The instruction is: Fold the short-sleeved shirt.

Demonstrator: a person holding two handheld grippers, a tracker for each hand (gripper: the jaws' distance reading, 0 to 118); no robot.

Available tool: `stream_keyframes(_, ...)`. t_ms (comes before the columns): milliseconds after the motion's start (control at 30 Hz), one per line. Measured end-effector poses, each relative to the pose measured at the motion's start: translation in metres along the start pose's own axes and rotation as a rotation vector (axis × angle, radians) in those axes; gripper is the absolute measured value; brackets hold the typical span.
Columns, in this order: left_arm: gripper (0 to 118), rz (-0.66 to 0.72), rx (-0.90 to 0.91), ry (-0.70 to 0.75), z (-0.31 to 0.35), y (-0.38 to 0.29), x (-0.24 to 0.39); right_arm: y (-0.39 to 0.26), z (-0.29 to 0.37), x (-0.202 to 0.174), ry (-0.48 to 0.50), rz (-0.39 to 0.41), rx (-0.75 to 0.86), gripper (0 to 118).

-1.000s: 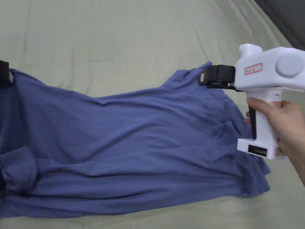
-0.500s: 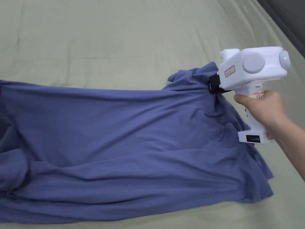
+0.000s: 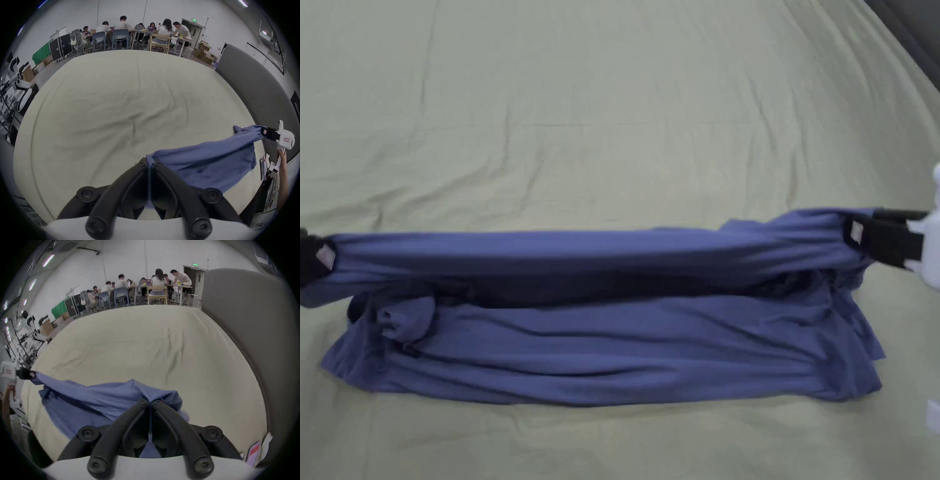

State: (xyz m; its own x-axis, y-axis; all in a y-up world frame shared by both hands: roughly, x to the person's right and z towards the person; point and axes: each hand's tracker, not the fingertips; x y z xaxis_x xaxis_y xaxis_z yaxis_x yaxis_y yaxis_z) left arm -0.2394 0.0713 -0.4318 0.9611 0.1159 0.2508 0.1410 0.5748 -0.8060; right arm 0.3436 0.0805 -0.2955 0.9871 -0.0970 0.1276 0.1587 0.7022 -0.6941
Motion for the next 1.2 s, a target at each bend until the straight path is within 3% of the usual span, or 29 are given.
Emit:
stream_keyframes(167, 0, -0.015, -0.110, 0.016, 0.000, -0.044, 0.009, -0.063, 0.028, 0.005, -0.006, -0.041, -0.050, 3)
stream_keyframes(333, 0, -0.080, -0.210, 0.069, -0.026, -0.068, 0.019, -0.101, 0.010, 0.013, -0.004, -0.113, -0.132, 3)
stream_keyframes(700, 2, -0.051, -0.219, 0.105, -0.039, -0.068, 0.022, -0.100, -0.014, -0.001, -0.070, -0.023, -0.199, 3)
stream_keyframes(733, 23, -0.001, -0.218, 0.119, -0.038, -0.069, 0.020, -0.098, -0.014, -0.004, -0.072, -0.018, -0.213, 9)
stream_keyframes(767, 46, 0.023, -0.214, 0.150, -0.036, -0.070, 0.017, -0.097, -0.012, -0.007, -0.081, -0.008, -0.220, 25)
stream_keyframes(800, 68, 0.030, -0.199, 0.160, -0.032, -0.072, 0.014, -0.096, -0.009, -0.010, -0.090, 0.011, -0.225, 51)
stream_keyframes(833, 80, 0.037, -0.183, 0.151, -0.023, -0.074, 0.011, -0.094, -0.003, -0.015, -0.088, 0.031, -0.220, 91)
stream_keyframes(867, 80, 0.054, -0.157, 0.132, -0.012, -0.075, 0.010, -0.092, 0.004, -0.020, -0.085, 0.038, -0.208, 108)
stream_keyframes(900, 80, 0.074, -0.131, 0.115, 0.000, -0.075, 0.011, -0.090, 0.012, -0.025, -0.079, 0.043, -0.189, 113)
stream_keyframes(1000, 80, 0.050, -0.007, 0.115, 0.052, -0.077, 0.019, -0.079, 0.044, -0.041, -0.045, 0.023, -0.119, 113)
stream_keyframes(1100, 80, -0.037, 0.158, 0.155, 0.107, -0.080, 0.041, -0.069, 0.084, -0.074, -0.051, 0.075, -0.006, 112)
stream_keyframes(1133, 80, -0.066, 0.221, 0.155, 0.126, -0.084, 0.050, -0.068, 0.096, -0.087, -0.060, 0.095, 0.036, 106)
stream_keyframes(1167, 76, -0.101, 0.279, 0.135, 0.141, -0.089, 0.057, -0.069, 0.108, -0.098, -0.067, 0.111, 0.091, 92)
stream_keyframes(1200, 55, -0.121, 0.326, 0.135, 0.153, -0.095, 0.063, -0.069, 0.116, -0.108, -0.067, 0.123, 0.126, 56)
